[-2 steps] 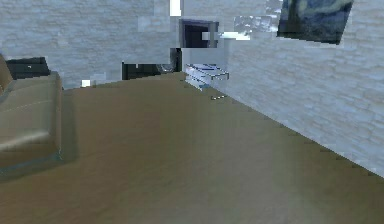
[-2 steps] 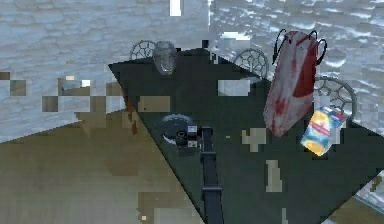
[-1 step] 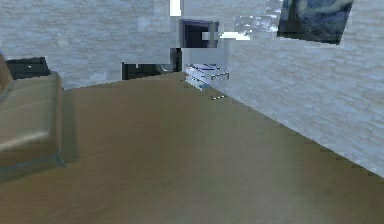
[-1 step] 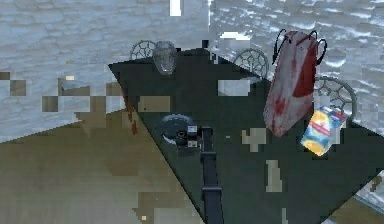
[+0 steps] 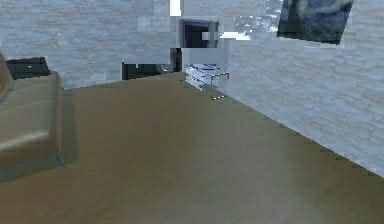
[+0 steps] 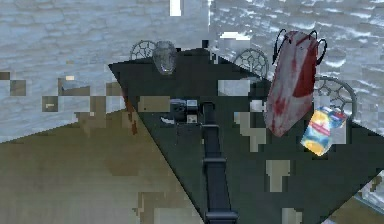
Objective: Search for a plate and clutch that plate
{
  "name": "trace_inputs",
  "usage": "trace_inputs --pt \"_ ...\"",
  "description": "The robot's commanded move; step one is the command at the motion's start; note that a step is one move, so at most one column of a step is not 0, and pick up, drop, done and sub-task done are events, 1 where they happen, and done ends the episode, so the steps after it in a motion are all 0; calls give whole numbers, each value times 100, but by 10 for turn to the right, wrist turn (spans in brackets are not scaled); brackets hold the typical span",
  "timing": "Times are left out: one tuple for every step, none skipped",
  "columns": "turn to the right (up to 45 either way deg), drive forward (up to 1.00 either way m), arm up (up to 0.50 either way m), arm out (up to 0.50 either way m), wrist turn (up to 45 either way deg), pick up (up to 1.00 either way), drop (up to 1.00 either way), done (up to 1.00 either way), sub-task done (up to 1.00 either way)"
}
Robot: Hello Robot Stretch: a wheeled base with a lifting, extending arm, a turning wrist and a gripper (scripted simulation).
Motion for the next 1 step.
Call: trace_inputs --pt "0 0 0 0 0 0 0 100 0"
